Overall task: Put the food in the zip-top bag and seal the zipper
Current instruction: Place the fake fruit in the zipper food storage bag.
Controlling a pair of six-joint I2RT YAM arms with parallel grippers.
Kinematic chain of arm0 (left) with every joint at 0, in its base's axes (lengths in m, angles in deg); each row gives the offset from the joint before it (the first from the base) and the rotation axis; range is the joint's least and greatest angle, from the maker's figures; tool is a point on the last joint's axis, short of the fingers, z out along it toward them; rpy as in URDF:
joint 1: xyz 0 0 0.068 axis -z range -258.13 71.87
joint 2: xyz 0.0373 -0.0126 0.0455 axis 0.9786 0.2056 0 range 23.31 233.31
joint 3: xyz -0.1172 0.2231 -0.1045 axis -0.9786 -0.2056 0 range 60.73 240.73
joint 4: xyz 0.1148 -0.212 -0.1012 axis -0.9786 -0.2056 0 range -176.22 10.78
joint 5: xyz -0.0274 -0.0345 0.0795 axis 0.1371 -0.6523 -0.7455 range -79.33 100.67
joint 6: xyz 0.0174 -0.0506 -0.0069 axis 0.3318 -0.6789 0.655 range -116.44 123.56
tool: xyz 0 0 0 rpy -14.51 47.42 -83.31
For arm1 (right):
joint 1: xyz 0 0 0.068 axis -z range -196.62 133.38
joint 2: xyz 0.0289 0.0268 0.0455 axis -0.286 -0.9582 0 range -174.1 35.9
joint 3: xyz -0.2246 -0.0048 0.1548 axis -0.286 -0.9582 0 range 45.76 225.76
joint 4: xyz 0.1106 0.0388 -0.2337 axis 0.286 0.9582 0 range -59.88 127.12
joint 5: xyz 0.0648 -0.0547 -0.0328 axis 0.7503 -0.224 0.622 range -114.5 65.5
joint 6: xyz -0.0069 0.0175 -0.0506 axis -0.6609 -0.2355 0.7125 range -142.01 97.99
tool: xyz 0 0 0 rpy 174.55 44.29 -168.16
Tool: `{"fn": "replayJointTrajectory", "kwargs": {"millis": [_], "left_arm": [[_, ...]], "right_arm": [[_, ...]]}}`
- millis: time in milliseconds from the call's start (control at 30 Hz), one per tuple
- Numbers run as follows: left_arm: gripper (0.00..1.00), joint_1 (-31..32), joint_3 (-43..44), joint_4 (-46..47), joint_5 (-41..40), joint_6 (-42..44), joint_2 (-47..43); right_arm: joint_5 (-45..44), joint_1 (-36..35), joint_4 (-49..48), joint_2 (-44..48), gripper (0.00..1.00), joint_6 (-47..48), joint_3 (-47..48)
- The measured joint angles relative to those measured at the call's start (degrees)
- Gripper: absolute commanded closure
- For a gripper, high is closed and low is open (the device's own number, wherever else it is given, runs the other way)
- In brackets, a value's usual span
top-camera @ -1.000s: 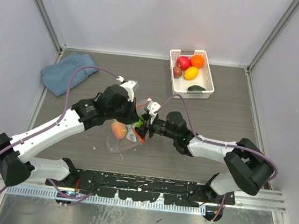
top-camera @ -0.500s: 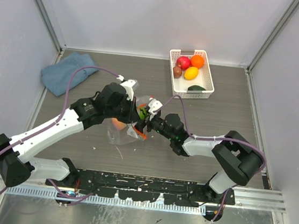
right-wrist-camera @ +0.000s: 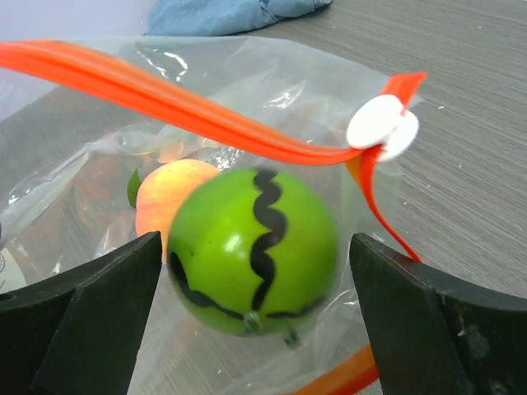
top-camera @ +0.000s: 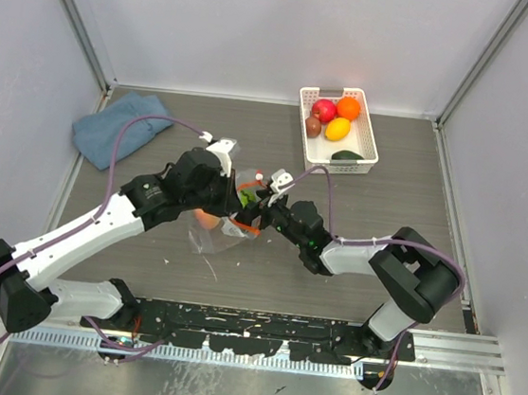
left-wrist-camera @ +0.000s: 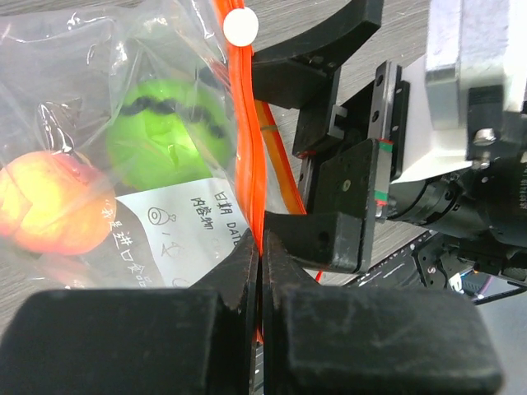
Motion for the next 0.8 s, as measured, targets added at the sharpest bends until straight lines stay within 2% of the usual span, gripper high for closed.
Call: {"fn": "replayJointTrajectory", "kwargs": {"millis": [200, 433, 800], "left_arm": [[1.00, 0.48, -0.07, -1.03, -2.84, -0.66, -1.27], [1.00, 0.48, -0.07, -1.05, -5.40, -2.10, -1.31], [1.00, 0.48, -0.48, -1.03, -7.17, -3.15, -1.60]], "right_arm": [[-0.15, 0.04, 2.69, 3.98, 0.00, -0.09, -0.09], [0.76, 0.04, 10.16, 12.13, 0.00, 0.33, -0.09], [-2.80, 0.04, 34.18, 25.20, 0.04, -1.03, 3.13]]}}
